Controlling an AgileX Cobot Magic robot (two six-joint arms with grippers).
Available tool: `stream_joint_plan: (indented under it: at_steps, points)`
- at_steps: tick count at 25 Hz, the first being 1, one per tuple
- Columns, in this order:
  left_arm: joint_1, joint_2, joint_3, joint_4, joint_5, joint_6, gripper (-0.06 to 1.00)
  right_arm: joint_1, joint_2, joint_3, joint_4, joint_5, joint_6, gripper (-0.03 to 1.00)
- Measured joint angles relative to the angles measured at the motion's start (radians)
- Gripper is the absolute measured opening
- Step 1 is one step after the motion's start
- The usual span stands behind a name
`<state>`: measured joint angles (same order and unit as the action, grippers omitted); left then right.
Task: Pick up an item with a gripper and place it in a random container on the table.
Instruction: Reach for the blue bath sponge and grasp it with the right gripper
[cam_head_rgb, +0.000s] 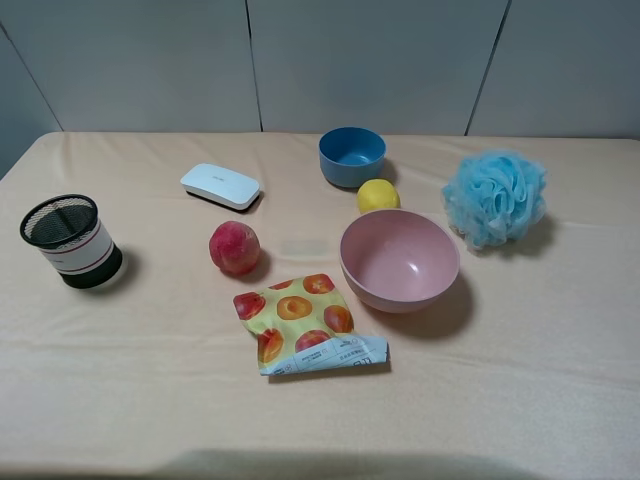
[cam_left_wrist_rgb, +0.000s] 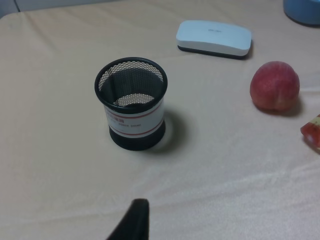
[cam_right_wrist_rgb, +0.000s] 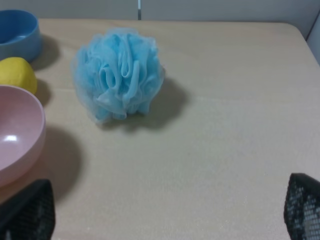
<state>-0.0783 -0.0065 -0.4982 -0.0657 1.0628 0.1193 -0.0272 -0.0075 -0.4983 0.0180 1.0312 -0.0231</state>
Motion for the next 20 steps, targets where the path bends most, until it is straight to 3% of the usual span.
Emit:
stream_joint_plan:
  at_steps: [20]
  points:
    - [0.0,0.0,0.0,0.0,0.0,0.0,1.0,0.0,0.032,-0.02,0.0,0.0,0.0,0.69]
